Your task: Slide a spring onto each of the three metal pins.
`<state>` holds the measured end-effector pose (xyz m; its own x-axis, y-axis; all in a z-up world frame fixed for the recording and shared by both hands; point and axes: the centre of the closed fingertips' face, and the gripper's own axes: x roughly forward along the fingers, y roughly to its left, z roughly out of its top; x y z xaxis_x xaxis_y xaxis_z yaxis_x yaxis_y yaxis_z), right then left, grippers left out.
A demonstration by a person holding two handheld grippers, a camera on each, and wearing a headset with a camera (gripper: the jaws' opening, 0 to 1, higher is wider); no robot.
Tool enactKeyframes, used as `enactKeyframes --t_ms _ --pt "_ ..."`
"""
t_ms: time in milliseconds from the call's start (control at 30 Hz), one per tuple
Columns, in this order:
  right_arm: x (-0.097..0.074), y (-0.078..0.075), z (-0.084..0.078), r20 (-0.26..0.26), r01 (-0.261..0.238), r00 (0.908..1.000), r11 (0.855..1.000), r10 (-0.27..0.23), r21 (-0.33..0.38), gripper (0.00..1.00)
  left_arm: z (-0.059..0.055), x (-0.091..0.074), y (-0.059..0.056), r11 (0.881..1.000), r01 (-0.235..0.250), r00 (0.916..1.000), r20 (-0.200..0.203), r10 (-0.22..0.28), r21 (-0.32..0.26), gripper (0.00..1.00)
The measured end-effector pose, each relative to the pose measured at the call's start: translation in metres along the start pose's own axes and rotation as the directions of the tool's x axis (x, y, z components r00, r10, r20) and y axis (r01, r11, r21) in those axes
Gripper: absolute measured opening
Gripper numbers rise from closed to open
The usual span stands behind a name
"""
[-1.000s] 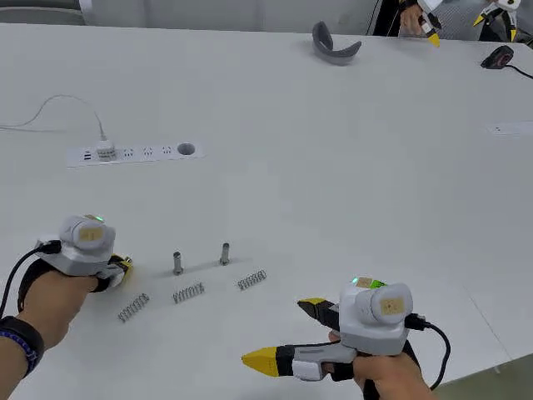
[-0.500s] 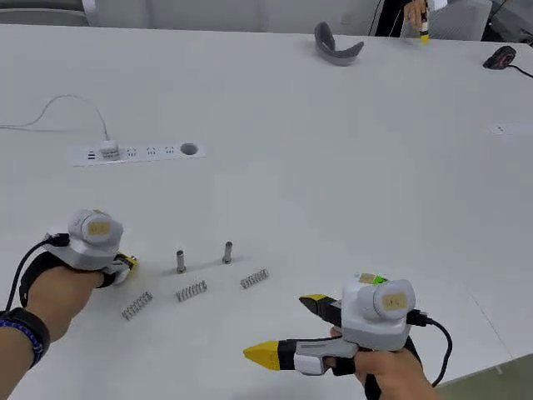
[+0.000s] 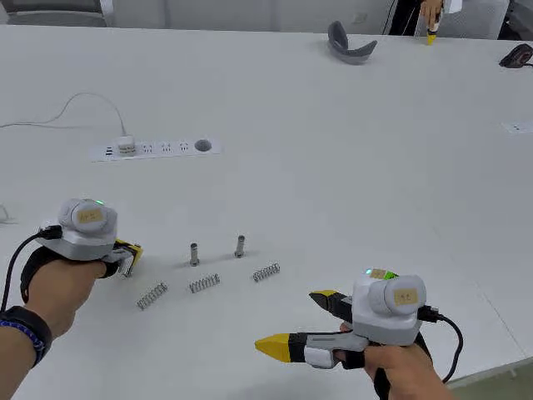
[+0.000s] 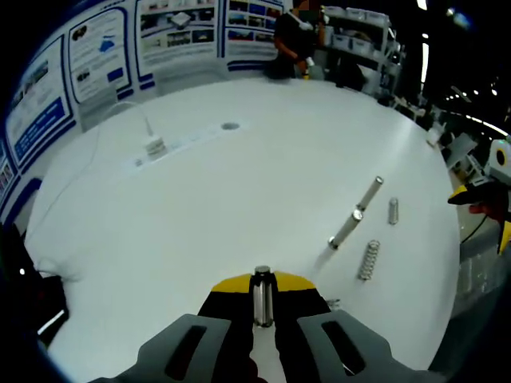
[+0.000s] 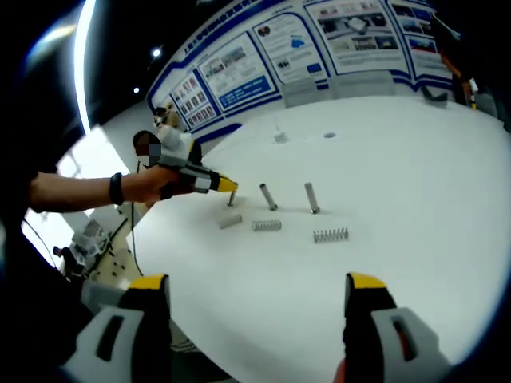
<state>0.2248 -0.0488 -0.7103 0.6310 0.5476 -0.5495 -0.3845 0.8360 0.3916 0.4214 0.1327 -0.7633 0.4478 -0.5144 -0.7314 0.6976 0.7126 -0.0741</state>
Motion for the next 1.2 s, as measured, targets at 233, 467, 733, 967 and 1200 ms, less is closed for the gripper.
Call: enactKeyframes --t_ms 233,467,733,967,1200 --pt "-0.003 -0.001 0.0 0.005 0.009 1.0 1.0 -0.009 -0.001 0.93 -0.004 -0.012 0.001 1.0 -0.007 0.9998 0.017 0.008 -0.025 0.07" --pt "-0.004 -0.001 -0.001 0.007 0.01 0.9999 1.0 -0.01 0.001 0.93 -0.008 -0.02 0.001 0.999 -0.014 0.9996 0.024 0.015 -0.036 0.07" --pt "-0.004 0.0 -0.002 0.008 0.005 1.0 1.0 -0.005 0.0 0.93 -0.012 -0.025 0.001 0.999 -0.02 0.9995 0.022 0.021 -0.036 0.07" --pt "-0.006 -0.001 -0.002 0.008 0.008 0.9999 1.0 -0.008 0.0 0.93 -0.014 -0.027 0.002 0.999 -0.026 0.9994 0.02 0.027 -0.041 0.07" --pt "-0.007 -0.002 -0.003 0.006 0.011 0.9999 1.0 -0.011 0.002 0.93 -0.014 -0.027 0.001 0.998 -0.033 0.999 0.029 0.034 -0.048 0.07"
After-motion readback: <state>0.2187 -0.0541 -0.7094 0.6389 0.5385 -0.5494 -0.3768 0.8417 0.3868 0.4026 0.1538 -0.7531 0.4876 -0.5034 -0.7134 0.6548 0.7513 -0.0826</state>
